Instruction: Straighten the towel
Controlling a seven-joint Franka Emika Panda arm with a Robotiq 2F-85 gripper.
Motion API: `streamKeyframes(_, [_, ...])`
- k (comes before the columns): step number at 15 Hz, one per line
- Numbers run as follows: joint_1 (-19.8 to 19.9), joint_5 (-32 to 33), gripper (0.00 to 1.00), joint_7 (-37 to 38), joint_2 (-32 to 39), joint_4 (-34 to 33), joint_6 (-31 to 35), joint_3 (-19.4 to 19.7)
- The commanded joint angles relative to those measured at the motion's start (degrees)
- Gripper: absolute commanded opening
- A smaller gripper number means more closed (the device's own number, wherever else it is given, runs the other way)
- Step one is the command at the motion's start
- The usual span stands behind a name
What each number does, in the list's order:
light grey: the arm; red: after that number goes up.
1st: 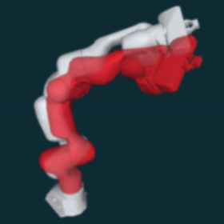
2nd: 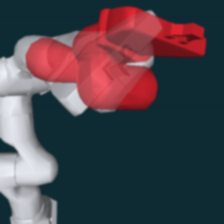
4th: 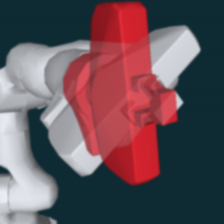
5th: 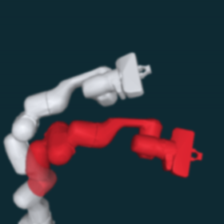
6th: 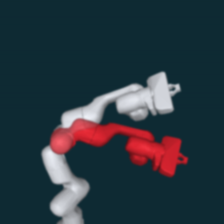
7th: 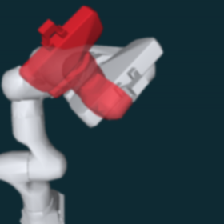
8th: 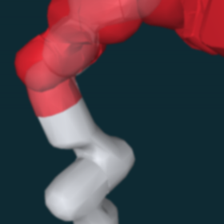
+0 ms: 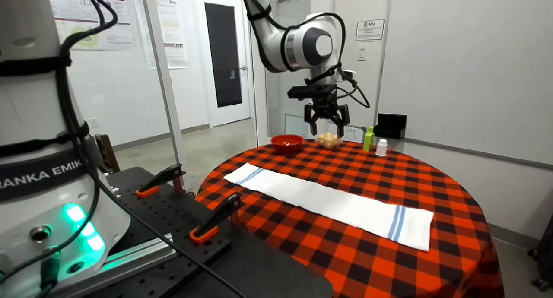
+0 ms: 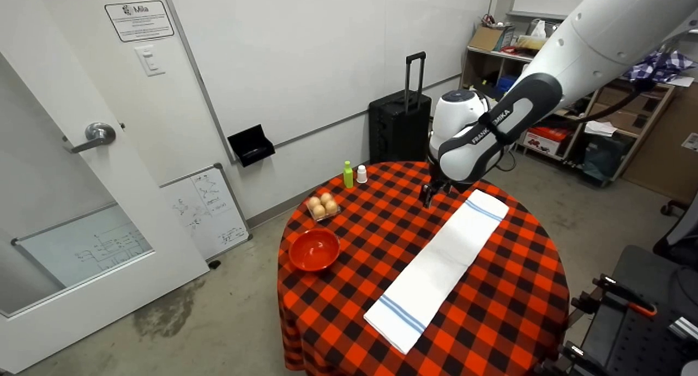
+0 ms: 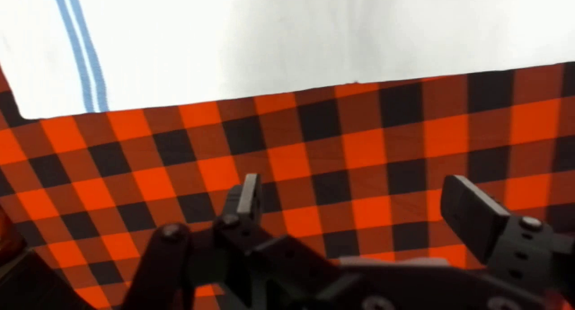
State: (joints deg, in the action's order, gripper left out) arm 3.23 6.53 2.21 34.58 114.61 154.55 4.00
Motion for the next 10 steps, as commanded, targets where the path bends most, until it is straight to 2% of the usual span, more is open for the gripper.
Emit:
streamKeyframes(1, [-2.24,0.46,1.00,-2.43,-12.01,9.80,-4.30,-1.72])
streamKeyframes(5, [-5.06,2.05,1.00,-2.19,-19.06,13.23,-10.83,-2.76])
streamKeyframes(6, [-4.25,0.97,1.00,-1.35,-14.96,10.25,-8.04,-2.43])
streamKeyframes(10, [-5.08,1.19,1.00,-1.30,-18.26,12.43,-10.21,-3.01])
